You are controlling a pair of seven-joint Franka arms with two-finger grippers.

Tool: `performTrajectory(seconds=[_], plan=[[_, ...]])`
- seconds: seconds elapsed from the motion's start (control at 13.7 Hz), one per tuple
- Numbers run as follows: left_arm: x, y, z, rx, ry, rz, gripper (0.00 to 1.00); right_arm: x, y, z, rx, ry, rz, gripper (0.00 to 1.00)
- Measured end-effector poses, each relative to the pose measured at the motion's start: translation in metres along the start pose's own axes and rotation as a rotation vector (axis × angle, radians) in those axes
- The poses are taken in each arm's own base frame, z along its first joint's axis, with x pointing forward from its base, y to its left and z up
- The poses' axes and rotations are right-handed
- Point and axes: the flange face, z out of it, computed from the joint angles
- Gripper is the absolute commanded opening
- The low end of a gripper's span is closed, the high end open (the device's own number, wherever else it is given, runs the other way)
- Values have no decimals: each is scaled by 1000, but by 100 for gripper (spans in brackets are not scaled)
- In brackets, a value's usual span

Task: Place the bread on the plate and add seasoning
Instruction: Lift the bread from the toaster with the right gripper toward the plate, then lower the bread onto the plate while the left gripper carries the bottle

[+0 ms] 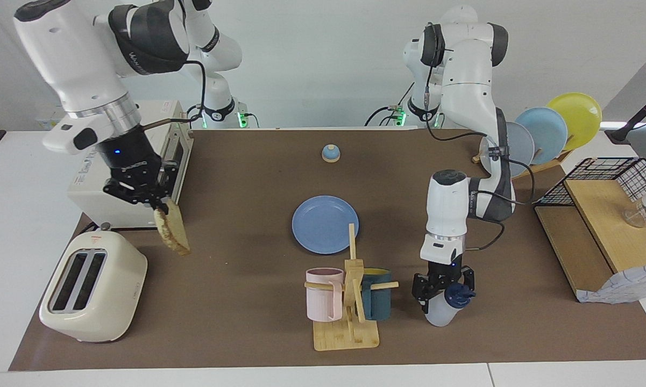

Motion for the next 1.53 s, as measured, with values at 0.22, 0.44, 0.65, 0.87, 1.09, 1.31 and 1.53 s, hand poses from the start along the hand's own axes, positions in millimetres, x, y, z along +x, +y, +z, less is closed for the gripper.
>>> performTrajectory(seconds=[0.22, 0.44, 0.65, 0.87, 1.09, 1.31, 1.53], plan=[[1, -3, 0, 3, 1, -3, 28, 3, -95, 22, 55, -7, -44, 0], [2, -4, 0, 3, 3, -10, 0, -11, -162, 63, 83, -19, 29, 0], [4, -6, 0, 0, 10, -35, 0, -33, -209, 113, 98, 1, 121, 0], [12, -19, 0, -1, 30, -53, 0, -57, -238, 154, 110, 33, 178, 0], [33, -38, -5, 6, 66, -77, 0, -79, -261, 185, 116, 34, 212, 0], [48, -34, -18, 8, 85, 19, 0, -93, -258, 201, 110, 32, 233, 0], [54, -26, -33, 22, 30, 85, 0, -115, -252, 215, 99, 17, 257, 0]])
